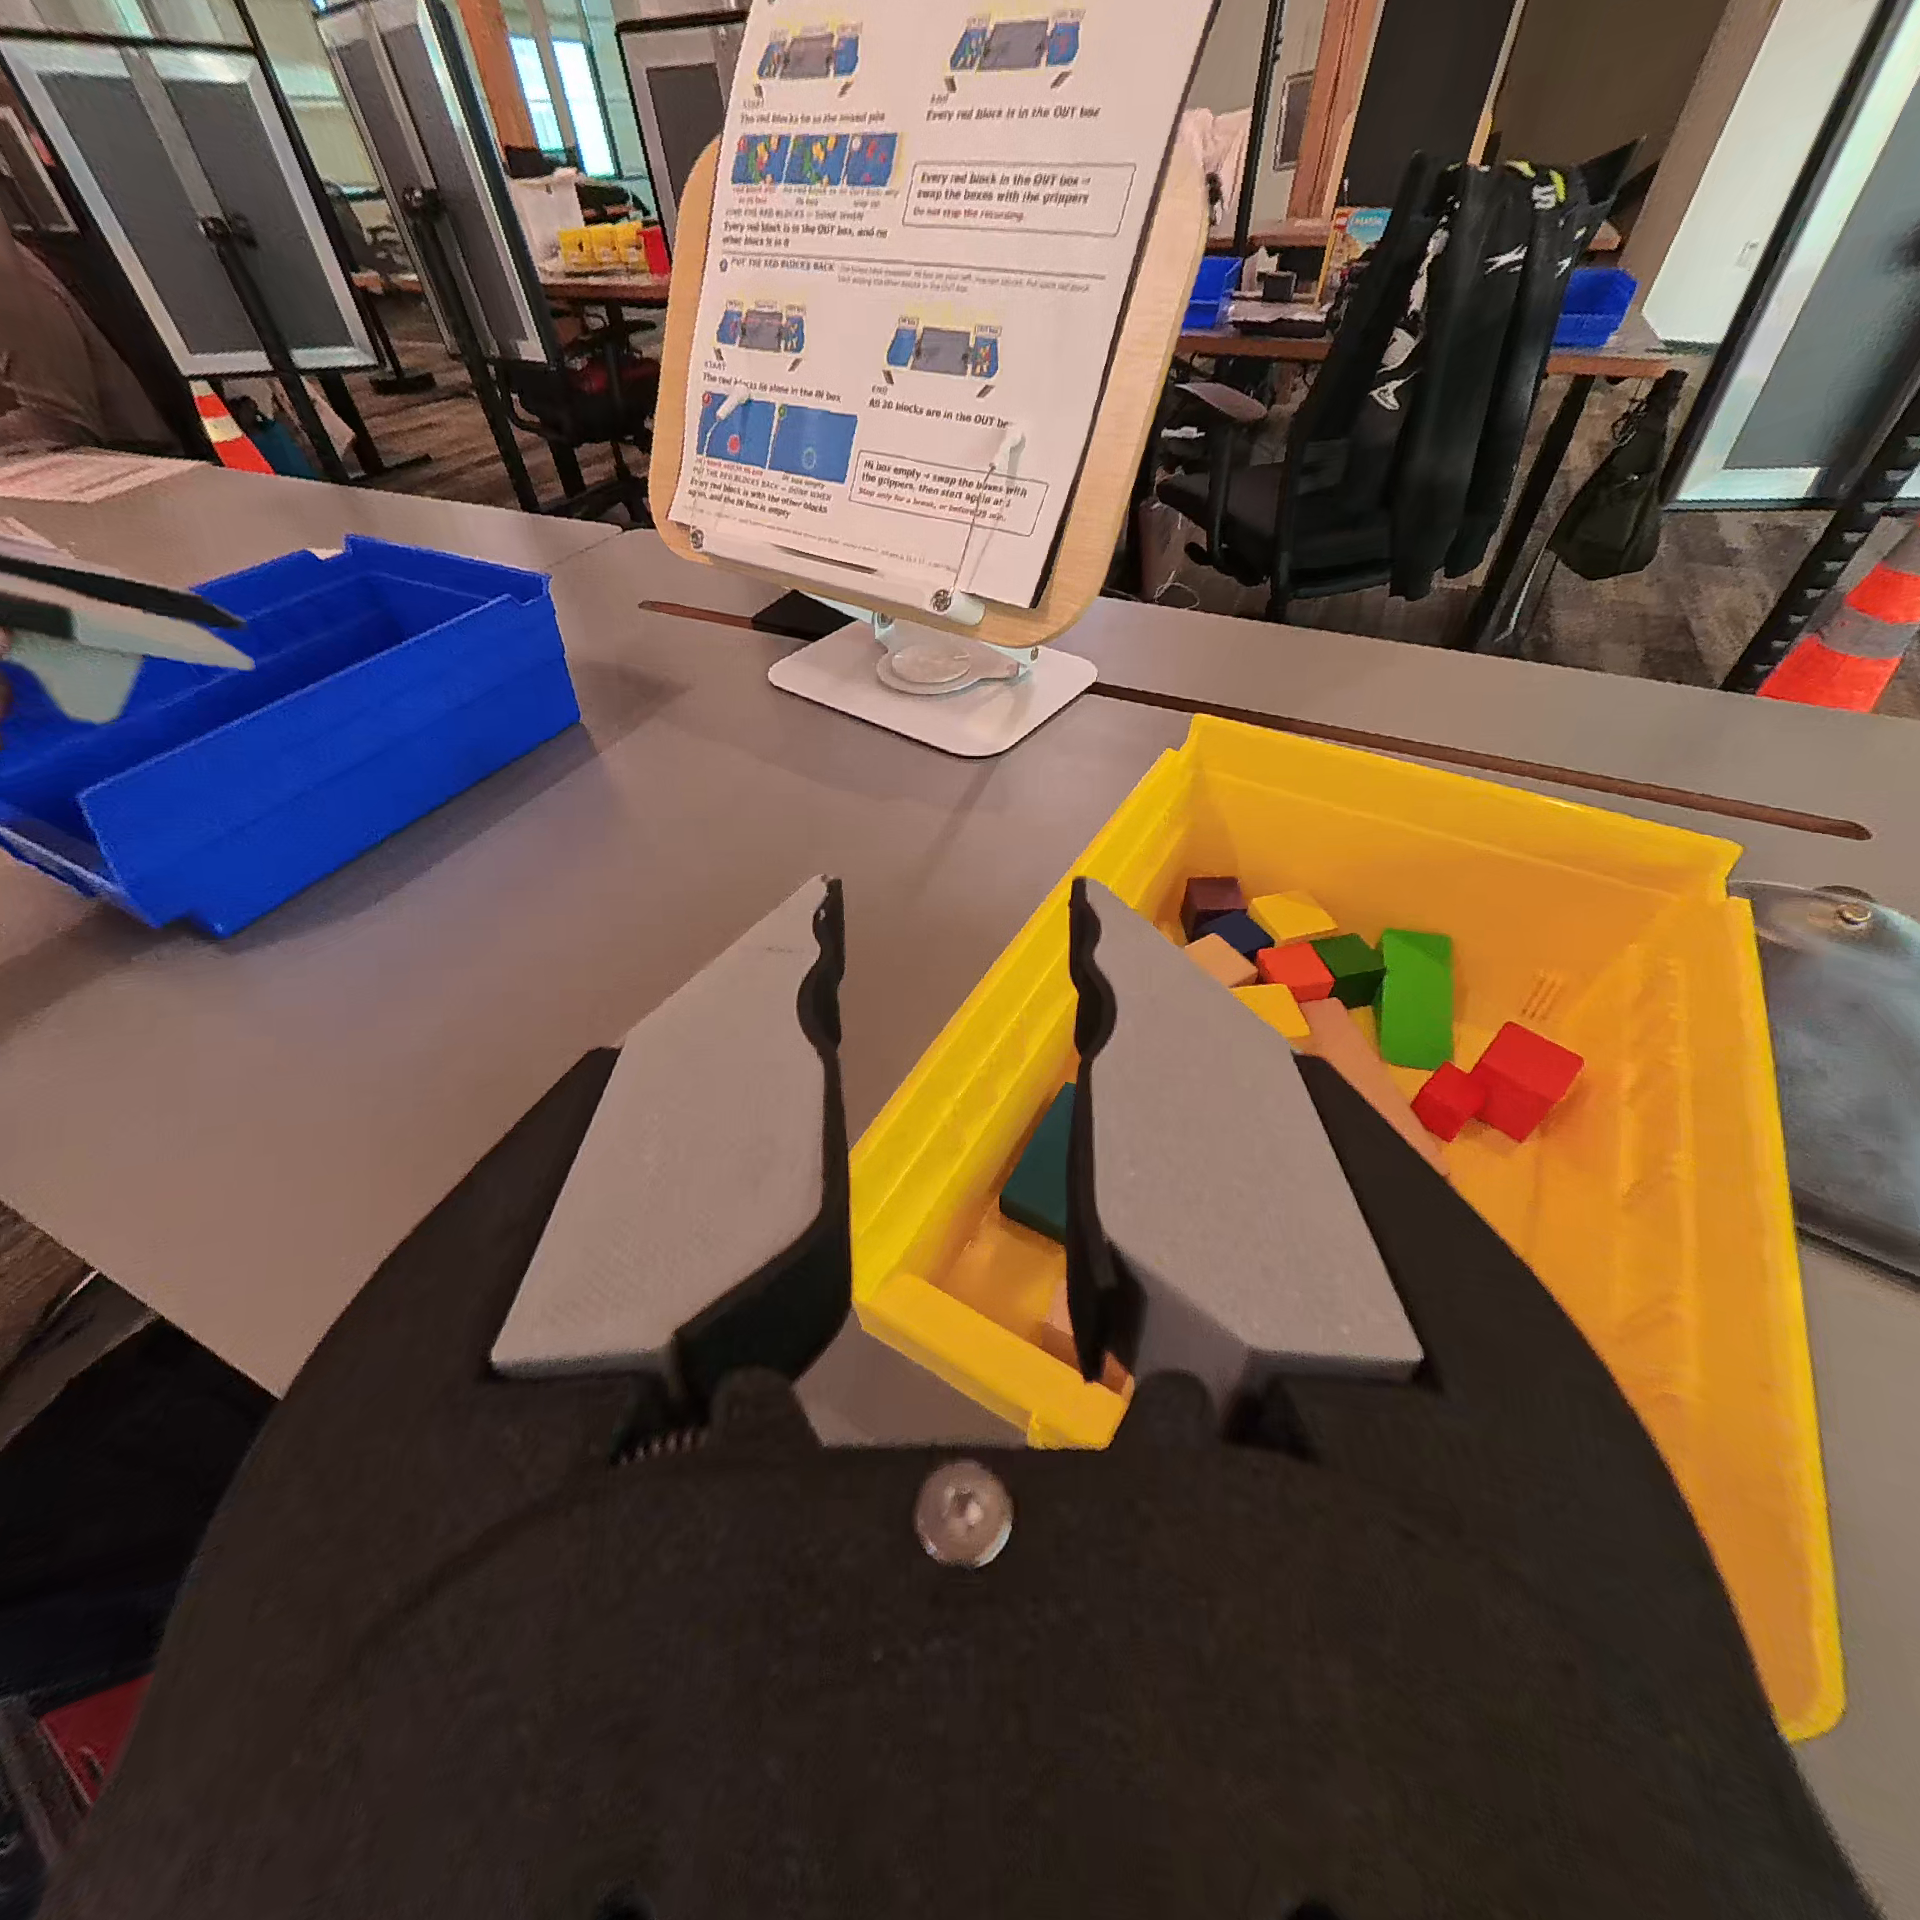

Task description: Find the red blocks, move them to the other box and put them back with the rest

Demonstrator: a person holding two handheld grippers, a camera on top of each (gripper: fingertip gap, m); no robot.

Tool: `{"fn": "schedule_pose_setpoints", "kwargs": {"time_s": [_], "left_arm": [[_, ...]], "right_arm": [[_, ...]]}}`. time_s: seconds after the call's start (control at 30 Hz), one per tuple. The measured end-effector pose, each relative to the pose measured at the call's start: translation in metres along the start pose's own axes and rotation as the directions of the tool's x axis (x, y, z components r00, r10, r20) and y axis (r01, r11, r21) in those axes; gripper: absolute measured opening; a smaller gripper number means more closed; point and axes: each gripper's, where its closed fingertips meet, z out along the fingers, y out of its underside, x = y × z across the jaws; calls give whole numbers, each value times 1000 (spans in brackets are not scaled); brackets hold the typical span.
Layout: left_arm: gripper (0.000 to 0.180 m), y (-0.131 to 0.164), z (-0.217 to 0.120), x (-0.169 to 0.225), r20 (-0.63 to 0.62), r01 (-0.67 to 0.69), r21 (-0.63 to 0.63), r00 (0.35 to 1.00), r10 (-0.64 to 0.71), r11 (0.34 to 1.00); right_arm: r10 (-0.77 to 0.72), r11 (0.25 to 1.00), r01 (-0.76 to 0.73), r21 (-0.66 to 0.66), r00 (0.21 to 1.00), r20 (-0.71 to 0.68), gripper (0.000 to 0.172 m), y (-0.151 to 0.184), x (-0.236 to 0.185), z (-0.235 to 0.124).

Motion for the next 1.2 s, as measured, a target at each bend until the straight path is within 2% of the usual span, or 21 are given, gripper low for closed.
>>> {"fn": "schedule_pose_setpoints", "kwargs": {"time_s": [0.07, 0.13, 0.2, 0.27, 0.3, 0.47, 0.53, 0.67, 0.7, 0.93, 1.0, 1.07, 1.2], "left_arm": [[50, 1, 24, -5, -51, 54, -62, 997, -57, 997], [59, 7, 44, -7, -91, 121, -139, 987, -134, 983], [44, 15, 60, -9, -100, 167, -206, 977, -190, 964], [41, 23, 70, -10, -94, 151, -244, 979, -178, 958], [39, 19, 72, -10, -110, 145, -217, 979, -172, 965], [38, 24, 71, -10, -173, 105, -253, 973, -152, 962], [45, 36, 72, -18, -146, 60, -305, 983, -109, 951], [45, 67, 78, -33, -83, -42, -412, 996, 9, 910], [38, 63, 80, -35, -69, -76, -377, 996, 53, 923], [50, 55, 87, -25, -147, -234, -328, 970, 196, 915], [50, 50, 88, -25, -173, -318, -315, 946, 275, 894], [42, 48, 86, -22, -226, -410, -296, 908, 354, 863], [52, 45, 89, -23, -273, -492, -298, 865, 421, 818]], "right_arm": [[-7, 1000, 7, -21, 1000, -1, 41, 4, -2, 4], [-10, 999, 10, -33, 1000, -3, 41, 7, -4, 8], [-10, 999, 10, -42, 1000, 0, 41, 9, -6, 10], [-16, 999, 16, -48, 1000, 3, 41, 9, -8, 12], [-19, 999, 19, -50, 1000, 3, 41, 10, -8, 13], [-19, 998, 19, -56, 1000, 9, 41, 12, -6, 12], [-14, 999, 15, -51, 1000, 9, 40, 11, -5, 10], [-3, 999, 3, -34, 1000, 8, 40, 8, -2, 4], [0, 1000, 0, -30, 1000, 8, 40, 7, -1, 3], [6, 999, -5, -35, 1000, 15, 40, 8, -5, 5], [2, 999, -1, -51, 1000, 19, 40, 11, -8, 9], [-4, 998, 6, -70, 1000, 22, 40, 16, -10, 13], [-4, 995, 8, -103, 999, 34, 40, 24, -13, 21]]}}
